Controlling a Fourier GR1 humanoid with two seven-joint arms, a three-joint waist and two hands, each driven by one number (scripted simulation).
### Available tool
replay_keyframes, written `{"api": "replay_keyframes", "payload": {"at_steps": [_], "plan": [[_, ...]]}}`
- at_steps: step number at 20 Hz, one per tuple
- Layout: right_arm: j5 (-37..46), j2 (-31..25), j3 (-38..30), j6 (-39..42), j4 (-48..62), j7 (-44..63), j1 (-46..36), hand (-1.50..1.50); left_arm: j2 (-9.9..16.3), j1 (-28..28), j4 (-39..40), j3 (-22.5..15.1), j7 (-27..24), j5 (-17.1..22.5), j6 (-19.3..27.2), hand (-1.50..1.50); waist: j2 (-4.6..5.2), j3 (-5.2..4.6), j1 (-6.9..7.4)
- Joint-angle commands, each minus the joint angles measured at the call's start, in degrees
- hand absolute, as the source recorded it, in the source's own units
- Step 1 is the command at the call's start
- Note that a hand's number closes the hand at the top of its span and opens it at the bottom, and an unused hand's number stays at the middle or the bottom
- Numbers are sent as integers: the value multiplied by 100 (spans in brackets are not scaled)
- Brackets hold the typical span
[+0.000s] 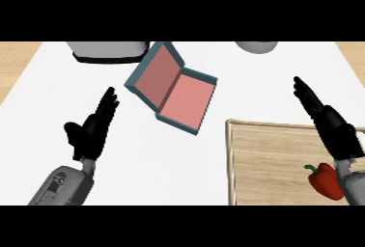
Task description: Pick the bell pepper from the tray and place it in the cardboard box
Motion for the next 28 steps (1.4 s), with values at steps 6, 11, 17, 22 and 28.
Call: {"api": "replay_keyframes", "payload": {"at_steps": [6,11,17,22,28], "plan": [[-1783,-347,383,3026,-319,-1052,319,-150,1612,231,516,524,129,-981,568,0,206,26,269],[162,-1765,462,3469,-199,-3403,504,-150,1621,374,515,484,349,-979,611,0,210,24,65],[-418,-1947,109,4741,1067,-5443,541,-150,1755,257,490,577,454,-953,514,0,264,17,158],[775,-2549,123,3861,1292,-6354,41,-150,1801,116,449,567,650,-994,476,0,248,8,203],[2116,-3500,818,3169,1234,-6861,-360,-150,1636,386,344,447,424,-1104,547,0,229,-31,304]]}}
